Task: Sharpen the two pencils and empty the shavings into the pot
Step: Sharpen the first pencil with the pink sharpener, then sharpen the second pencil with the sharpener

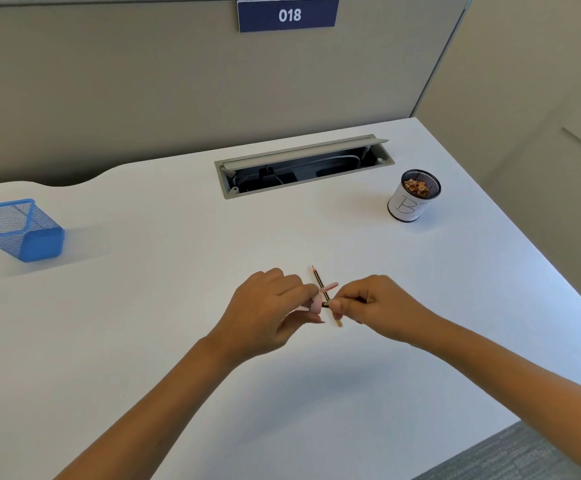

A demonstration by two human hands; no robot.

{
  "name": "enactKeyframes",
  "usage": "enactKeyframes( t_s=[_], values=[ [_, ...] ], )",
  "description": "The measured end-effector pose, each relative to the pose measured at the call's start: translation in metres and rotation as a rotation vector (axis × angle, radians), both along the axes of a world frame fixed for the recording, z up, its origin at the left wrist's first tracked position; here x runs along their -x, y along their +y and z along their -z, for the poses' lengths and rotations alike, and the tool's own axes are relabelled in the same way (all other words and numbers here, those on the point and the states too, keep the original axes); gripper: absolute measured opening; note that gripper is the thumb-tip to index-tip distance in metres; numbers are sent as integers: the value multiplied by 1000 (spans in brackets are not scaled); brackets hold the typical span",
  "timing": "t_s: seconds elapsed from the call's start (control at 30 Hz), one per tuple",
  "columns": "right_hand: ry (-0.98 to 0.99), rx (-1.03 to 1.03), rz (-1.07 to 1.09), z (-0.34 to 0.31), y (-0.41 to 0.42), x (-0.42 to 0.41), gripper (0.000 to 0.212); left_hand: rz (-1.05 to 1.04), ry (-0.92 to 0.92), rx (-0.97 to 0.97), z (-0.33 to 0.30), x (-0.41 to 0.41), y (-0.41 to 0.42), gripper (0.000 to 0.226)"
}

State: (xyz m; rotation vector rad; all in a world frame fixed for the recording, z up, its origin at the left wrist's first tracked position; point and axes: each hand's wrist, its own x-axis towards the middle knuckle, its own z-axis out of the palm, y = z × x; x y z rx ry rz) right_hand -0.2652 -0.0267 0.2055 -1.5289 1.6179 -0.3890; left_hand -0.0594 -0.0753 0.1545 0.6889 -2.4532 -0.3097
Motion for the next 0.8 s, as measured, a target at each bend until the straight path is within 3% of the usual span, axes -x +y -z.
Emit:
enactKeyframes(
  t_s=[0.1,0.2,0.43,0.53,0.67,0.8],
  values=[
    [-234,-281,96,2,-1,0,37,-4,20,65,9,-4,-4,18],
    [-290,-375,121,0,-4,8,40,-70,66,-38,14,-16,-8,20],
    [-306,-306,88,9,-6,16,37,-249,143,-375,38,-33,-3,20],
    [-254,-244,114,25,-10,9,31,-351,252,-609,53,-31,3,13],
    [-242,-175,326,68,-21,-10,15,-549,465,-1025,75,-31,6,25],
    [-143,-113,456,108,-36,-37,11,-641,521,-1178,97,-31,5,32]
  ],
)
